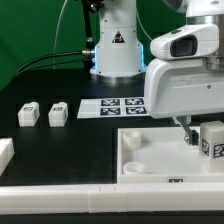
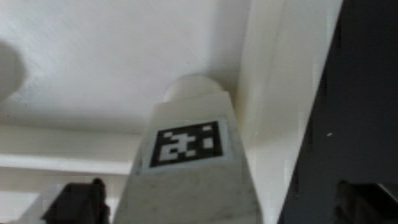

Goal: Assemble one leg

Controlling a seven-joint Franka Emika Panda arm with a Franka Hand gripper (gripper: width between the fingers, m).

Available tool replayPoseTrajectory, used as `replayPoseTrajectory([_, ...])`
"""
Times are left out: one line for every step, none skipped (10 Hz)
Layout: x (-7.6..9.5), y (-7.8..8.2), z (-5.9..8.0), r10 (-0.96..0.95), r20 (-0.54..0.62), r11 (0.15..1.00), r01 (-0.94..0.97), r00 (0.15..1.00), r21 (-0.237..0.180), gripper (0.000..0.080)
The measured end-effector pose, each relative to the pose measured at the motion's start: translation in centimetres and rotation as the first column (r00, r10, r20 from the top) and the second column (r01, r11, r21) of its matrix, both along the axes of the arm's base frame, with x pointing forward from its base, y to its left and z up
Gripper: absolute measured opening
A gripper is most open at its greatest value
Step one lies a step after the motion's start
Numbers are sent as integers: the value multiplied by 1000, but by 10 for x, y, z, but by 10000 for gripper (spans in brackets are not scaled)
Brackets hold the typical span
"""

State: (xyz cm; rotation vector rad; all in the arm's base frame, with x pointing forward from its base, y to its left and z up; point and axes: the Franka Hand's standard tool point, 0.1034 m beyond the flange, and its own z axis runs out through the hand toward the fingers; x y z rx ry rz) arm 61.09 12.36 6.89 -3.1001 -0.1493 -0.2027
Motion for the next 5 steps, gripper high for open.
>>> replayPoseTrajectory([0,0,0,0,0,1000,0,1000,0,523])
replayPoseTrajectory([0,0,0,0,0,1000,0,1000,0,390])
replayPoseTrajectory([0,-1,0,-1,-1,1000,1,1000,-1,390])
replayPoseTrajectory([0,-2,0,-2,-1,1000,2,1000,-1,293])
replayPoseTrajectory([0,-2,0,-2,-1,1000,2,1000,-1,293])
